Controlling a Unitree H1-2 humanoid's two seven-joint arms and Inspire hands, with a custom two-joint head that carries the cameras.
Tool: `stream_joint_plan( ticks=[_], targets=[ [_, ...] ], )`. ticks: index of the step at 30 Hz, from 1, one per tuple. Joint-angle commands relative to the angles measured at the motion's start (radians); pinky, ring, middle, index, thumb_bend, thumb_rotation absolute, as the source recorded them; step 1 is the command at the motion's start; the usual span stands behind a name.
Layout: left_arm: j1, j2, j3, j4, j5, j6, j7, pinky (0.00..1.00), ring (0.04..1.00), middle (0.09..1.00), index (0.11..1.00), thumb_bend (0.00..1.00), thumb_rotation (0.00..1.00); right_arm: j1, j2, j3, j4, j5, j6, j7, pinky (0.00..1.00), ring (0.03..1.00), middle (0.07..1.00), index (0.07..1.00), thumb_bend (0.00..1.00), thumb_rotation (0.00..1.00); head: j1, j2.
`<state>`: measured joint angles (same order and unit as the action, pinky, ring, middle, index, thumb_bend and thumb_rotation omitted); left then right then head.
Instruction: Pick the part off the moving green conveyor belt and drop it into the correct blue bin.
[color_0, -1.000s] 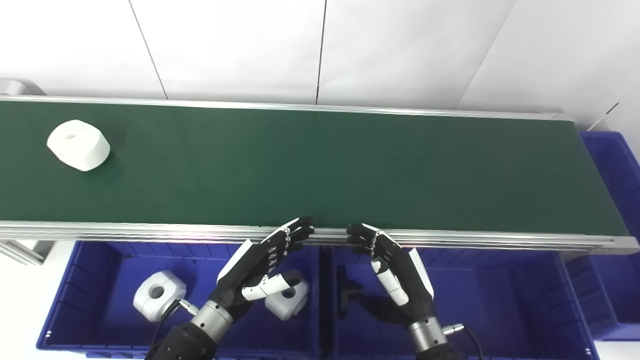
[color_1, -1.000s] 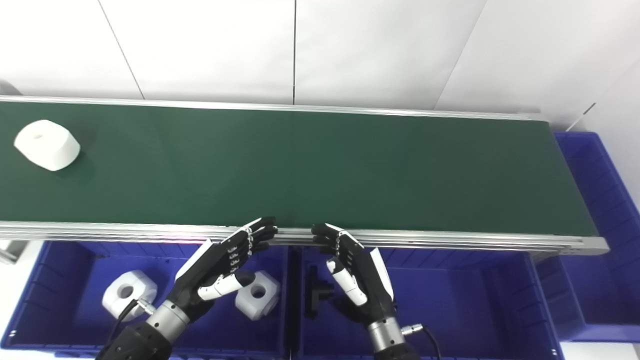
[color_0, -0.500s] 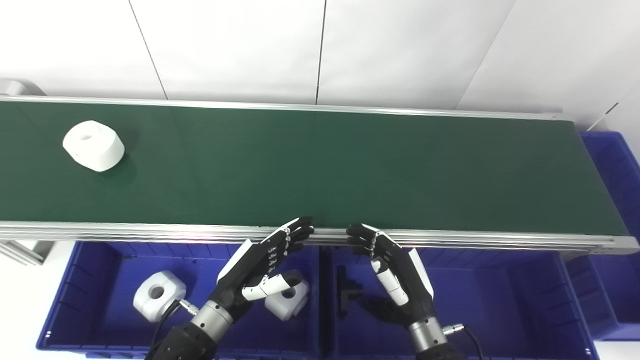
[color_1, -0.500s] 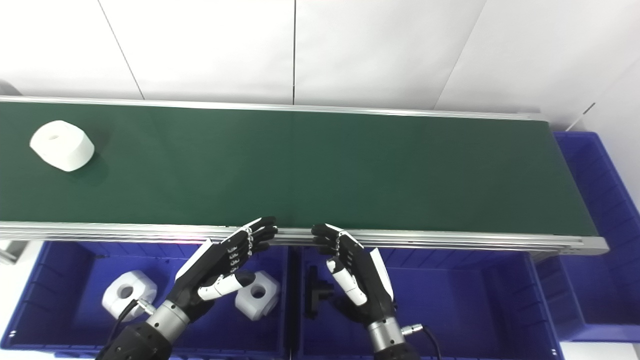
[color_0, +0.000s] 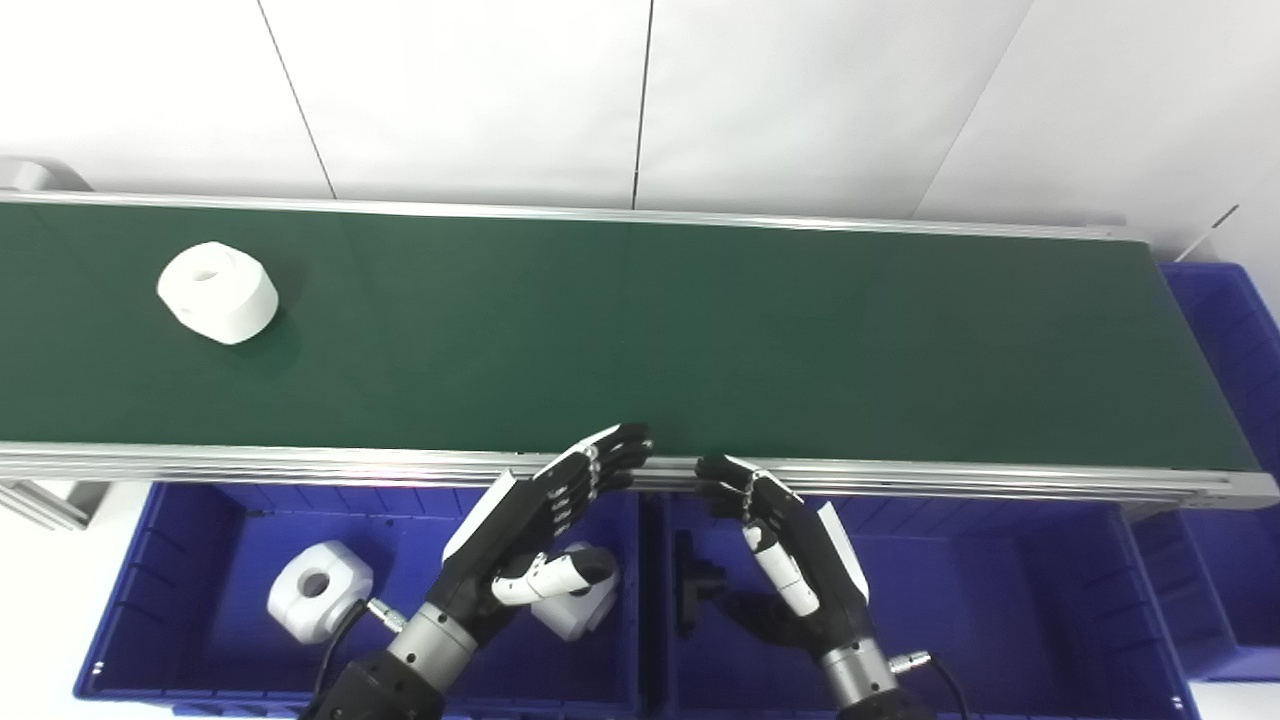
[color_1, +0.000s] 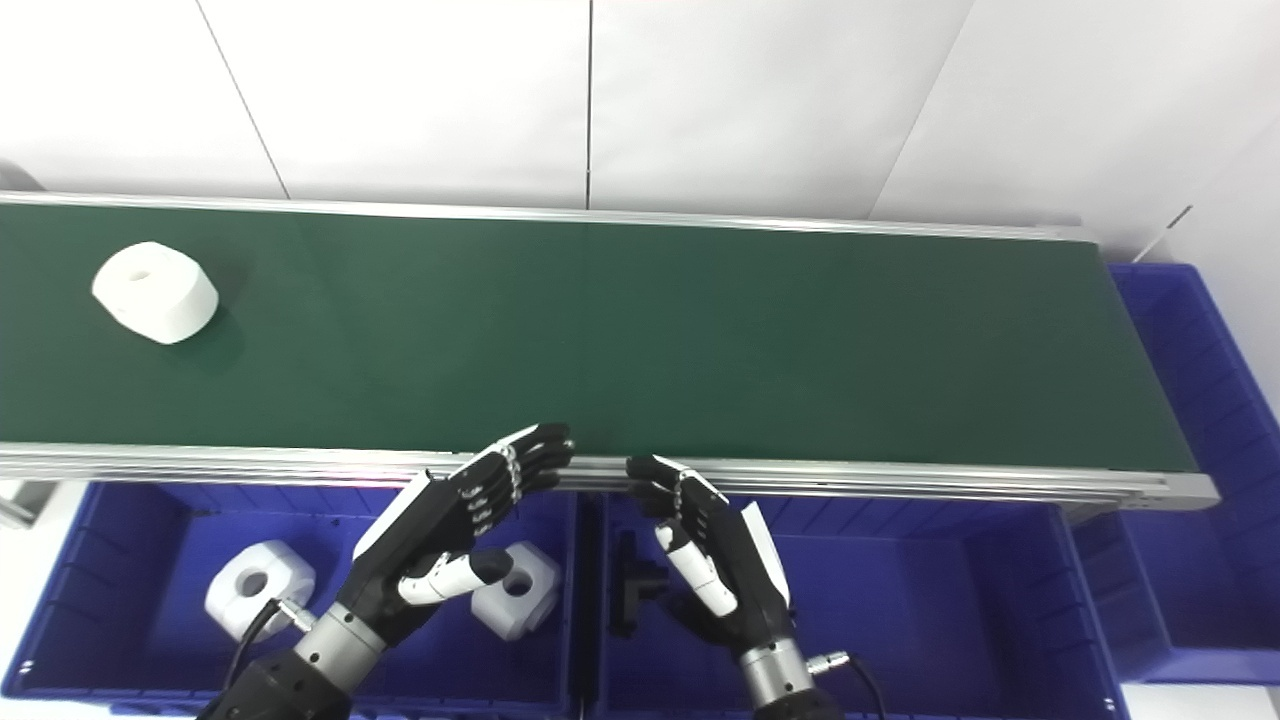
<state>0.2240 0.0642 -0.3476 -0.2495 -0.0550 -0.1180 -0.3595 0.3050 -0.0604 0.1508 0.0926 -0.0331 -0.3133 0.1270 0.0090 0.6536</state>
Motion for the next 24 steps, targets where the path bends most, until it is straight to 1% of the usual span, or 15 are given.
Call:
stream_joint_plan(
  ticks=[1, 3, 5, 6, 7, 9, 11, 12, 13, 15, 17, 18, 19, 20, 24],
  targets=[
    [-0.057, -0.018, 0.013, -0.126, 0.015, -0.037, 0.025, 0.86, 0.888, 0.880, 0.855, 0.85, 0.61, -0.018, -0.007, -0.003, 0.006, 0.033, -0.074, 0.018, 0.73, 0.781, 0.803, 0.780, 0.76, 0.88, 0.004, -0.003],
    [-0.091, -0.021, 0.037, -0.175, 0.031, -0.028, 0.043, 0.84, 0.889, 0.888, 0.858, 0.87, 0.61, -0.025, -0.012, -0.005, 0.025, 0.031, -0.078, 0.019, 0.73, 0.780, 0.801, 0.780, 0.78, 0.89, 0.017, -0.013],
    [-0.133, -0.010, 0.067, -0.185, 0.069, -0.048, 0.057, 0.83, 0.894, 0.901, 0.864, 0.87, 0.61, -0.032, -0.015, -0.005, 0.044, 0.031, -0.090, 0.022, 0.71, 0.784, 0.801, 0.785, 0.78, 0.89, 0.036, -0.025],
    [-0.161, 0.003, 0.088, -0.184, 0.103, -0.049, 0.066, 0.82, 0.895, 0.905, 0.865, 0.86, 0.62, -0.037, -0.017, -0.005, 0.056, 0.032, -0.100, 0.024, 0.71, 0.785, 0.802, 0.786, 0.78, 0.89, 0.056, -0.037],
    [-0.180, 0.011, 0.102, -0.183, 0.126, -0.049, 0.072, 0.84, 0.905, 0.910, 0.866, 0.87, 0.61, -0.039, -0.017, -0.006, 0.064, 0.033, -0.107, 0.024, 0.71, 0.785, 0.804, 0.788, 0.78, 0.89, 0.056, -0.037],
    [-0.222, 0.028, 0.136, -0.177, 0.195, -0.046, 0.091, 0.85, 0.911, 0.913, 0.864, 0.87, 0.61, -0.046, -0.018, -0.007, 0.084, 0.039, -0.121, 0.028, 0.71, 0.779, 0.805, 0.789, 0.78, 0.89, 0.074, -0.055],
    [-0.274, 0.048, 0.176, -0.161, 0.264, -0.038, 0.118, 0.84, 0.899, 0.902, 0.856, 0.85, 0.57, -0.052, -0.018, -0.011, 0.111, 0.048, -0.142, 0.031, 0.73, 0.778, 0.797, 0.781, 0.76, 0.88, 0.086, -0.073],
    [-0.293, 0.056, 0.191, -0.154, 0.290, -0.032, 0.126, 0.83, 0.895, 0.899, 0.854, 0.83, 0.56, -0.054, -0.018, -0.013, 0.120, 0.051, -0.149, 0.031, 0.73, 0.776, 0.793, 0.777, 0.76, 0.88, 0.086, -0.073],
    [-0.318, 0.074, 0.206, -0.145, 0.346, -0.029, 0.136, 0.83, 0.894, 0.899, 0.854, 0.83, 0.56, -0.057, -0.018, -0.015, 0.130, 0.052, -0.153, 0.031, 0.73, 0.775, 0.792, 0.777, 0.76, 0.88, 0.098, -0.084],
    [-0.356, 0.105, 0.227, -0.127, 0.433, -0.018, 0.147, 0.81, 0.888, 0.900, 0.861, 0.80, 0.57, -0.061, -0.019, -0.019, 0.142, 0.055, -0.156, 0.033, 0.74, 0.777, 0.791, 0.774, 0.77, 0.89, 0.114, -0.091],
    [-0.391, 0.134, 0.242, -0.109, 0.501, 0.015, 0.147, 0.80, 0.891, 0.902, 0.865, 0.80, 0.52, -0.065, -0.019, -0.023, 0.152, 0.060, -0.156, 0.035, 0.74, 0.776, 0.789, 0.770, 0.77, 0.89, 0.138, -0.096],
    [-0.404, 0.144, 0.247, -0.102, 0.526, 0.033, 0.145, 0.81, 0.900, 0.912, 0.871, 0.82, 0.50, -0.066, -0.019, -0.024, 0.155, 0.062, -0.156, 0.035, 0.73, 0.772, 0.785, 0.769, 0.77, 0.89, 0.138, -0.096],
    [-0.424, 0.160, 0.253, -0.084, 0.554, 0.045, 0.147, 0.81, 0.902, 0.914, 0.873, 0.82, 0.49, -0.067, -0.020, -0.026, 0.159, 0.062, -0.156, 0.037, 0.73, 0.771, 0.784, 0.769, 0.77, 0.89, 0.160, -0.103],
    [-0.437, 0.170, 0.255, -0.071, 0.573, 0.053, 0.150, 0.79, 0.904, 0.915, 0.869, 0.84, 0.47, -0.069, -0.021, -0.028, 0.162, 0.063, -0.156, 0.039, 0.73, 0.771, 0.784, 0.771, 0.77, 0.88, 0.163, -0.103],
    [-0.520, 0.246, 0.251, 0.020, 0.700, 0.073, 0.149, 0.79, 0.921, 0.929, 0.876, 0.89, 0.44, -0.075, -0.032, -0.034, 0.173, 0.055, -0.156, 0.043, 0.73, 0.773, 0.787, 0.776, 0.78, 0.91, 0.201, -0.116]
  ],
)
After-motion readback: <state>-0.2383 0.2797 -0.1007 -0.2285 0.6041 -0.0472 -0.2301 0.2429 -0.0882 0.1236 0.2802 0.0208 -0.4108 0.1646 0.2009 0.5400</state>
